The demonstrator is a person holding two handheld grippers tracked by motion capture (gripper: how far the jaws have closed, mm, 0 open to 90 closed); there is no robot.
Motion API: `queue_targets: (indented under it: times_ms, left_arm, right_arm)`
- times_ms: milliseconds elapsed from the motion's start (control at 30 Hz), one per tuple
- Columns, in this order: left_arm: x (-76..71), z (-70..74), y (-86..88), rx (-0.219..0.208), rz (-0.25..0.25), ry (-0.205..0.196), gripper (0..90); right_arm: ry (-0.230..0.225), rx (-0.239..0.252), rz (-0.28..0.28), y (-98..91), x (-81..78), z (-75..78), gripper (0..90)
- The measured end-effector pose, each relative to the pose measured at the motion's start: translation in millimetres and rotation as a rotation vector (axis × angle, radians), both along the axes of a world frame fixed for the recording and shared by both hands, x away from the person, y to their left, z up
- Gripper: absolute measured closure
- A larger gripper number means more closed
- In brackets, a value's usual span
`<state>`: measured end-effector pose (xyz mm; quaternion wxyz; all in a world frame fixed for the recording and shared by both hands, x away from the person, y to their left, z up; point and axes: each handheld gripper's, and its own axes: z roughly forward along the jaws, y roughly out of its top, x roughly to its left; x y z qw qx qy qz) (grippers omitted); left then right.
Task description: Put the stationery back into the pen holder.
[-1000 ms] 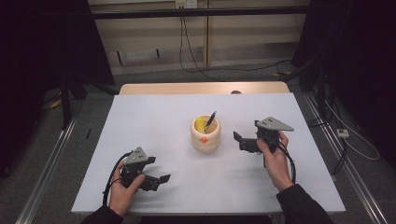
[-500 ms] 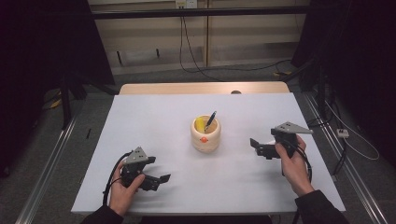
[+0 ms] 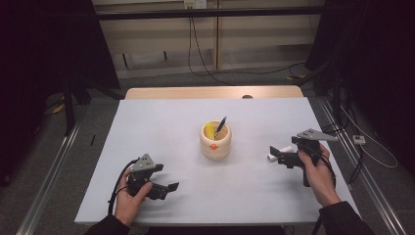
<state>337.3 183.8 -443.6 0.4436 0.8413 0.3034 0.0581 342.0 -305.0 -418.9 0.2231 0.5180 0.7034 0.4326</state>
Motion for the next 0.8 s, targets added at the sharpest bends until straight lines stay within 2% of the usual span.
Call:
queue_targets:
  times_ms: [167, 300, 467, 600, 700, 800]
  left_arm:
    - [0.0, -0.2, 0.2, -0.001, 0.001, -0.001, 7.3]
    - [0.1, -0.3, 0.0, 0.000, 0.000, 0.000, 7.3]
    - [0.0, -0.3, 0.0, 0.000, 0.000, -0.001, 7.3]
    - [0.0, -0.5, -0.2, 0.001, 0.001, 0.004, 7.3]
    - [-0.3, -0.4, -0.1, -0.002, 0.001, 0.003, 7.3]
    - [-0.2, -0.8, -0.1, -0.002, 0.003, 0.001, 7.3]
  right_arm:
    - [-0.005, 0.037, 0.066, -16.4, 5.1, 0.5, 5.7]
    - [0.015, -0.018, 0.084, -23.2, 11.9, 3.0, 8.6]
    - [0.023, 0.003, 0.118, -26.8, 21.2, 5.8, 8.2]
    - [0.033, -0.005, 0.152, -24.8, 28.4, 5.7, 7.5]
    - [0.023, -0.035, 0.184, -27.2, 36.1, 6.2, 7.7]
    - [0.021, -0.097, 0.215, -32.0, 42.7, 7.0, 8.7]
